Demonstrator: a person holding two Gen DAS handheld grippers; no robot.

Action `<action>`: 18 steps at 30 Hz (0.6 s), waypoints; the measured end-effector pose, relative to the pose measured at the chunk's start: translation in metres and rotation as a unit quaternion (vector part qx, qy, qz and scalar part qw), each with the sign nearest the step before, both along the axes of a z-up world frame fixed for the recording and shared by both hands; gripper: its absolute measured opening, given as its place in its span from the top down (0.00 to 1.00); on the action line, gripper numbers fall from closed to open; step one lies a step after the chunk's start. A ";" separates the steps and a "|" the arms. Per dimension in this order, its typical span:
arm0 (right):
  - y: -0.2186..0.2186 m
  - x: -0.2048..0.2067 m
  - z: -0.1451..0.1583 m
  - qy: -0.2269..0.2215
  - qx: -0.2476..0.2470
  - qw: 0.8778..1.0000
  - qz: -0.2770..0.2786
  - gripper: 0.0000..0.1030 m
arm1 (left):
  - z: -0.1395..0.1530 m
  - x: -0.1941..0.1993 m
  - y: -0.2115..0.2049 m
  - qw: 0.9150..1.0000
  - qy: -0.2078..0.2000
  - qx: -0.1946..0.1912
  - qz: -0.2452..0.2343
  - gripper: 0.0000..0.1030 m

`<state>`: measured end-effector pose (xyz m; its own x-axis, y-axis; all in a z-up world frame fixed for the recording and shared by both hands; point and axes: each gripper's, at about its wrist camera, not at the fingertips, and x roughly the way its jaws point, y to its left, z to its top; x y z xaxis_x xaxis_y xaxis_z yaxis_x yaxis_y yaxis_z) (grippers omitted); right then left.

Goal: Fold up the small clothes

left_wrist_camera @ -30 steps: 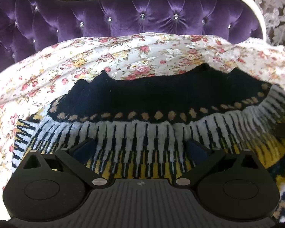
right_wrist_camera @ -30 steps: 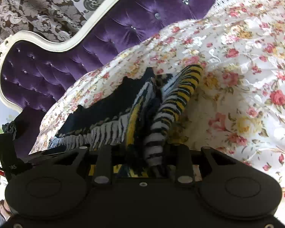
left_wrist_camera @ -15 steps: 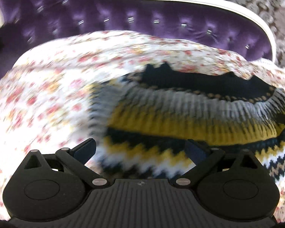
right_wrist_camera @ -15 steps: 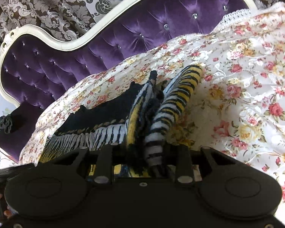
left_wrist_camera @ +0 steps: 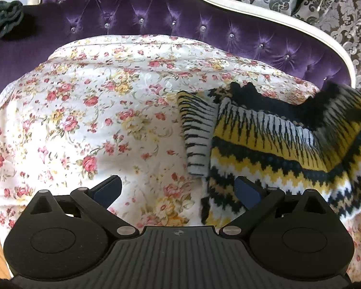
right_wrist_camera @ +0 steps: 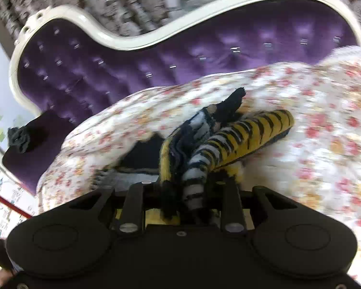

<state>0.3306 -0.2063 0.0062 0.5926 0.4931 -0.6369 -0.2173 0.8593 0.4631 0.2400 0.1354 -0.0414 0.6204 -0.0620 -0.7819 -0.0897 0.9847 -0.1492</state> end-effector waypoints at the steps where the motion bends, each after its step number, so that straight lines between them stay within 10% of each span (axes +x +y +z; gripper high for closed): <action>1: 0.012 0.000 0.002 0.000 -0.001 1.000 0.007 0.63 | -0.001 -0.001 0.002 1.000 0.000 -0.003 -0.001 0.02; 18: 0.174 -0.010 -0.032 0.001 -0.107 0.990 0.096 0.58 | -0.002 -0.014 0.027 1.000 0.003 -0.023 -0.012 0.02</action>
<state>0.3209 -0.0327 -0.0261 0.4998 0.4512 -0.7394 -0.3860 0.8802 0.2762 0.2255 0.1625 -0.0435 0.6139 -0.1129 -0.7813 -0.0665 0.9788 -0.1937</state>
